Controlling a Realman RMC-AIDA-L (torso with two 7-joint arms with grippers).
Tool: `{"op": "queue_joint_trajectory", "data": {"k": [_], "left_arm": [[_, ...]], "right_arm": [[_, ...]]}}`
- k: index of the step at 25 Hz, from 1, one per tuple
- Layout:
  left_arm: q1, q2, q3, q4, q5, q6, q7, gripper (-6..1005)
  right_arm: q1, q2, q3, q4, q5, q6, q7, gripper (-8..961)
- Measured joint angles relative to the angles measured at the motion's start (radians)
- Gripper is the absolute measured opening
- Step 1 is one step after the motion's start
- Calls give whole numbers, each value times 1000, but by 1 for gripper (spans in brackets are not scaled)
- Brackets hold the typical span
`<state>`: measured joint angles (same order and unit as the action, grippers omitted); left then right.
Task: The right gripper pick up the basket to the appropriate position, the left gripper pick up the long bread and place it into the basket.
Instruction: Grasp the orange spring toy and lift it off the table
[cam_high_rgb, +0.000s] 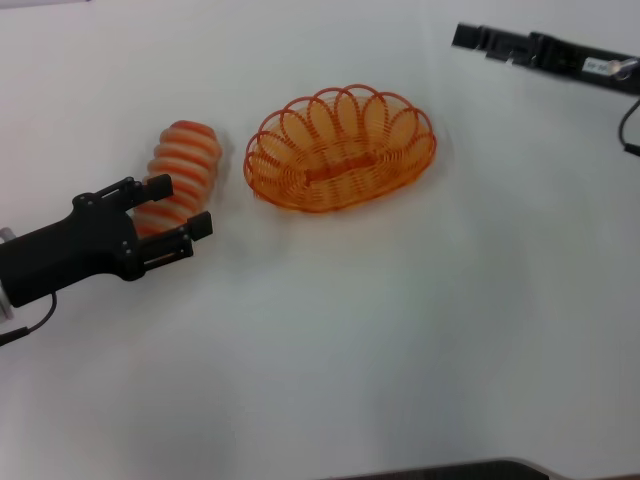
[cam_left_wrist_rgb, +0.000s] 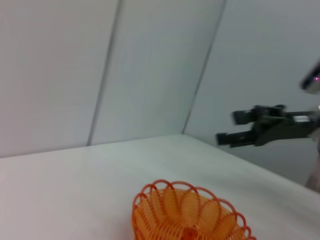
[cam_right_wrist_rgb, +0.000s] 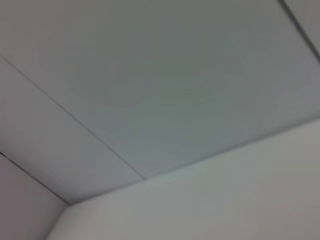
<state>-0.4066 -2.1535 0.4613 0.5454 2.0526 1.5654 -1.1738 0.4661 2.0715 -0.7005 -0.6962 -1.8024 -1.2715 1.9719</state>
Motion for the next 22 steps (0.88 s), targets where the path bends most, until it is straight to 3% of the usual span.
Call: {"op": "queue_joint_trajectory", "data": {"k": [7,12,22], "left_arm": [[-1,4,-11,3,-29,-15,-196,811],[-6,11,-8,32,-24,-86,-356,811],[-21,7,83,247,-2,-264,-769,810]], "right_arm": [[-43,-1,135,5,109,-116,-312,945],[-41,0,173,7,112,-121,-374,945],[-38,-1,208,9,113,-111,-436,945]]}}
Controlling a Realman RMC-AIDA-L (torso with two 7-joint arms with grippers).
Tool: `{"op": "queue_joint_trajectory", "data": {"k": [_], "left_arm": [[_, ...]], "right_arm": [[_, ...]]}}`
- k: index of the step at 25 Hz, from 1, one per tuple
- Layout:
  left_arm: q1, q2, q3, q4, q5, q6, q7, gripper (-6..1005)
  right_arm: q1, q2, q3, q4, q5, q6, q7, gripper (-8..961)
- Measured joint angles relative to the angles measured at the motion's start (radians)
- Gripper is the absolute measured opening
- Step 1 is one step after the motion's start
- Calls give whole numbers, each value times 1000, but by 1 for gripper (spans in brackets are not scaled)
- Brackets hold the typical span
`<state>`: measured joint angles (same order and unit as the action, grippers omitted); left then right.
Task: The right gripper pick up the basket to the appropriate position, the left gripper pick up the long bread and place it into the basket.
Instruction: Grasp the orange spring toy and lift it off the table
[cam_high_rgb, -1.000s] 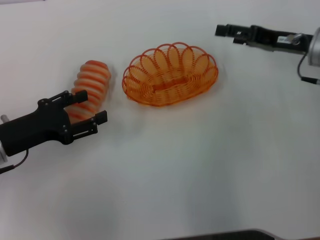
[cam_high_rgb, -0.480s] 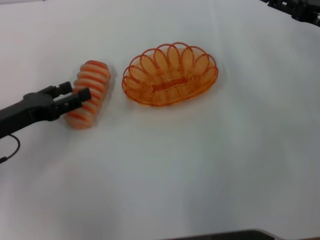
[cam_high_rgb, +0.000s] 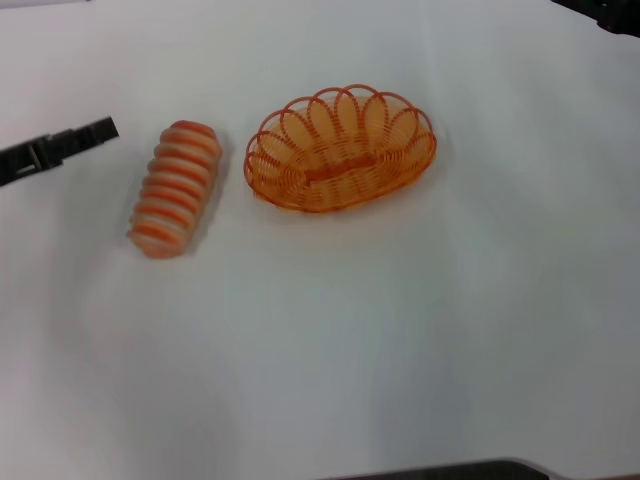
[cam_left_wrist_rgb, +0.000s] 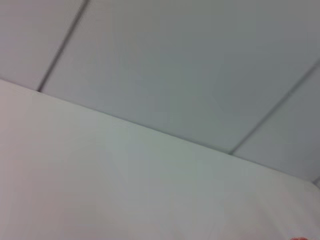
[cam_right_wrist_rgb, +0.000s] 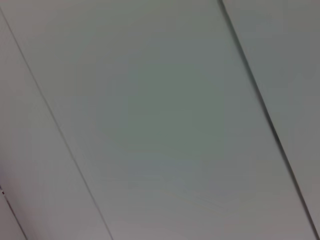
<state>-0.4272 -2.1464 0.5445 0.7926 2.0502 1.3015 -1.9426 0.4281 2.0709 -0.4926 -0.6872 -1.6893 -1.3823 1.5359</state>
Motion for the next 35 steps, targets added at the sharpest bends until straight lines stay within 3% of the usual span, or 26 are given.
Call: {"op": "queue_joint_trajectory", "data": {"k": [8,14,22,29,35], "left_arm": [[-97,37,32,29,174,-105,-284,810],[-148,55,121,89,282,-30,-352,810],[-185,52,265,232,390,127,-421,810],[-205,19,402,305,470,159,-443,810],[-222,8,437,328,528,178,-466,810]], "right_arm": [[-8,3,20,0,1,-7,-40,945],[-18,7,26,0,-1,-1,-60,944],[-22,0,26,0,-3,2,-60,944],[-27,0,23,0,-8,15,-72,944],[-41,2,13,0,-10,-9,-88,944]]}}
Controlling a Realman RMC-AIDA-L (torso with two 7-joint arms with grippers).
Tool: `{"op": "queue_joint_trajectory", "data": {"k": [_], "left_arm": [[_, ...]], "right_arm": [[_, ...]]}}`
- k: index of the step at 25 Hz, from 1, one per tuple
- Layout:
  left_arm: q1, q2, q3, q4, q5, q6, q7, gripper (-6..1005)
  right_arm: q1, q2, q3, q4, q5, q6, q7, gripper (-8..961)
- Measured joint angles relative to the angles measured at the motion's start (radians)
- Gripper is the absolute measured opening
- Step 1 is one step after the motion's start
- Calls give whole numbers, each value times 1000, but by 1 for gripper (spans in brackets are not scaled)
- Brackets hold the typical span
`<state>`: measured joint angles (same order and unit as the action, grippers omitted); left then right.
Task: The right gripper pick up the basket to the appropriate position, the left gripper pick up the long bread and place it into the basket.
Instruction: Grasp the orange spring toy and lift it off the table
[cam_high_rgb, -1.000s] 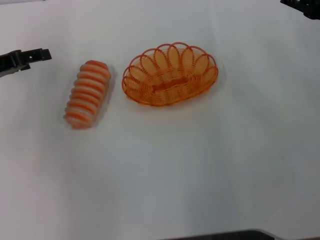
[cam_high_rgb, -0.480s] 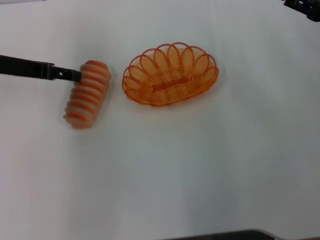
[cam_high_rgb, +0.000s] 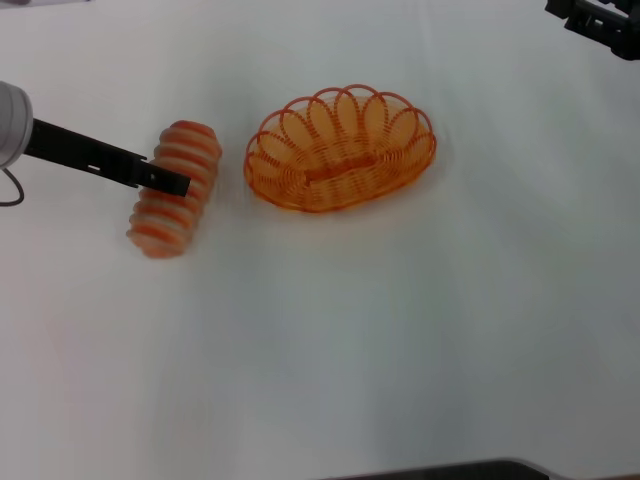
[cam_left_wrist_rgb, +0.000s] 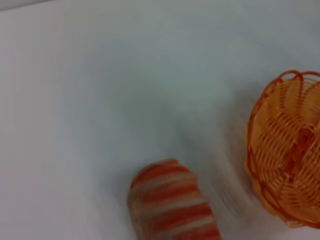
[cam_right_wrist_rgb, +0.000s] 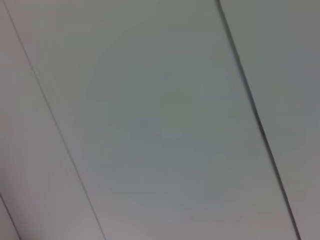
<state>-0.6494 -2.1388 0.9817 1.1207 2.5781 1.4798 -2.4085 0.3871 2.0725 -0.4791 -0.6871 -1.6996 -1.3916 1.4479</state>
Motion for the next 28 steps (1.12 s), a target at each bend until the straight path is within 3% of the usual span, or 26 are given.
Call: {"op": "queue_joint_trajectory", "data": {"k": [7,18,28], "left_arm": [[-7,-21,27,36,80,2,-27,810],[4,-19,16,52,72,2,-24,811],[-15,-25,57,54,68,20,-38,810]], "right_arm": [[-18,8,-23,13,-6,-45,-107,944],[-33,-5,-55,29,-285,-212,-185,944],[-54,6,-53,34,-362,-206,-293,944]]}}
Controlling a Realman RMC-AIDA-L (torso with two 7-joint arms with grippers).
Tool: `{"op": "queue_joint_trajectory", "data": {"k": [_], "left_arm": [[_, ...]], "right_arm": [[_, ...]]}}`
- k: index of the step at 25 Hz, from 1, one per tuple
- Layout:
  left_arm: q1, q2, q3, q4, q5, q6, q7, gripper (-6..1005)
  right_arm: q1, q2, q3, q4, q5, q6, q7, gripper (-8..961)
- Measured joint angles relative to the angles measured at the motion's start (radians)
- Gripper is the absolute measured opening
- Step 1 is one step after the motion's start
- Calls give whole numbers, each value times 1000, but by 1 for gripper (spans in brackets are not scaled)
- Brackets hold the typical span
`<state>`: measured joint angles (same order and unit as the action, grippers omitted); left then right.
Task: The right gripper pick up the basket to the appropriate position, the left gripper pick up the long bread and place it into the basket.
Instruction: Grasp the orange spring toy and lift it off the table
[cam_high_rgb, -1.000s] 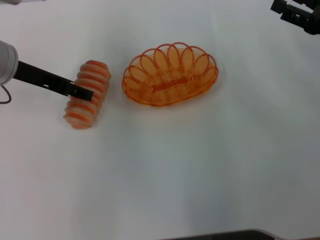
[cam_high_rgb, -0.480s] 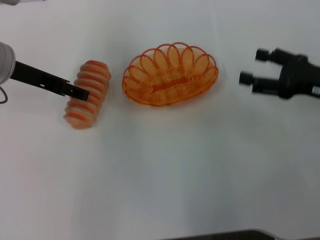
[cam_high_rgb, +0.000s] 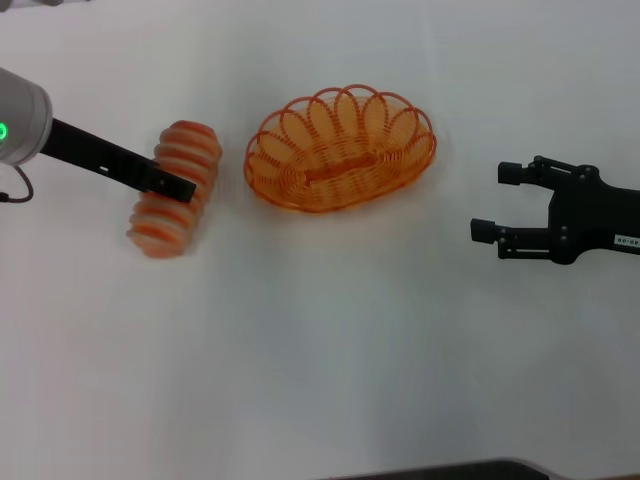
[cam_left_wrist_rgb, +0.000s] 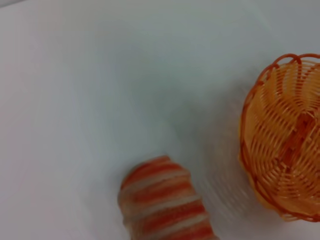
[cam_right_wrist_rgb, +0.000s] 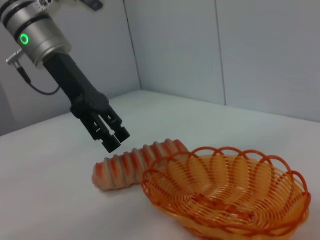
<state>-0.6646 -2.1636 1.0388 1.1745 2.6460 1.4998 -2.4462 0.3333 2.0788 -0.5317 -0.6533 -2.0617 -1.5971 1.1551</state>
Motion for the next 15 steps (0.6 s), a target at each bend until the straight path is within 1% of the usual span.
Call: {"op": "queue_joint_trajectory", "data": {"k": [6,15], "left_arm": [[-11,-1,16,-1,2,-2,-49,811],[-4,0,30,1,18,-2,-106,810]], "right_arm": [[-2,-1,-3,-4,-4,3,-2,943],[1,2,-3,-5,-38,7,-16,943]]}}
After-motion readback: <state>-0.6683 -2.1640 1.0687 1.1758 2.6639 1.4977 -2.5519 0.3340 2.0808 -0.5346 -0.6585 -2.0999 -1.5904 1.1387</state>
